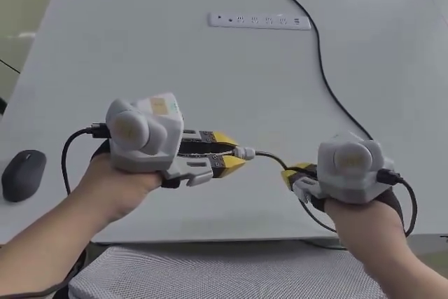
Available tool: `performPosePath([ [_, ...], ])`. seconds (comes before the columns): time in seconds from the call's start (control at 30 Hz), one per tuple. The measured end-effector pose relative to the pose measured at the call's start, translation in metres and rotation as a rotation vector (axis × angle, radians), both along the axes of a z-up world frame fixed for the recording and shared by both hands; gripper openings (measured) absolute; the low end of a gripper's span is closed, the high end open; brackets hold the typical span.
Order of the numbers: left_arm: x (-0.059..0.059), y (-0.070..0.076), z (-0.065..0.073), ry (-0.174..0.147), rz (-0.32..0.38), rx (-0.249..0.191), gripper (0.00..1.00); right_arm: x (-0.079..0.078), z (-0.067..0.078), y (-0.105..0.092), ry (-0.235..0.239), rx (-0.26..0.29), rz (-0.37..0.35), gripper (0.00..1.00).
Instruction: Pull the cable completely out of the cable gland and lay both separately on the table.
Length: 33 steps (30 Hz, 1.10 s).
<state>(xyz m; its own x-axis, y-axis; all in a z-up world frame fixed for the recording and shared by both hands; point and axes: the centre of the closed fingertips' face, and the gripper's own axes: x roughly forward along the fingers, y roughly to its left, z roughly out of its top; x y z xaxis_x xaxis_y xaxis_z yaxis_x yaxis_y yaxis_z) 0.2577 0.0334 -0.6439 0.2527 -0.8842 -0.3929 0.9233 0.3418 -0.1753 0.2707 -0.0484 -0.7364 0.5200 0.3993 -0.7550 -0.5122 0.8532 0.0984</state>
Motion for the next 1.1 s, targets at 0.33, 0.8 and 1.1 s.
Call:
performPosePath([
  [0.33, 0.001, 0.002, -0.002, 0.001, 0.005, 0.006, 0.15, -0.001, 0.000, 0.002, -0.010, -0.003, 0.007, 0.00],
  [0.8, 0.004, 0.004, -0.001, 0.005, 0.013, 0.003, 0.15, -0.006, 0.009, 0.001, -0.035, -0.021, 0.035, 0.02],
  [1.1, 0.007, 0.005, 0.003, 0.003, 0.019, -0.004, 0.15, -0.006, 0.021, 0.004, -0.056, -0.033, 0.061, 0.07],
])
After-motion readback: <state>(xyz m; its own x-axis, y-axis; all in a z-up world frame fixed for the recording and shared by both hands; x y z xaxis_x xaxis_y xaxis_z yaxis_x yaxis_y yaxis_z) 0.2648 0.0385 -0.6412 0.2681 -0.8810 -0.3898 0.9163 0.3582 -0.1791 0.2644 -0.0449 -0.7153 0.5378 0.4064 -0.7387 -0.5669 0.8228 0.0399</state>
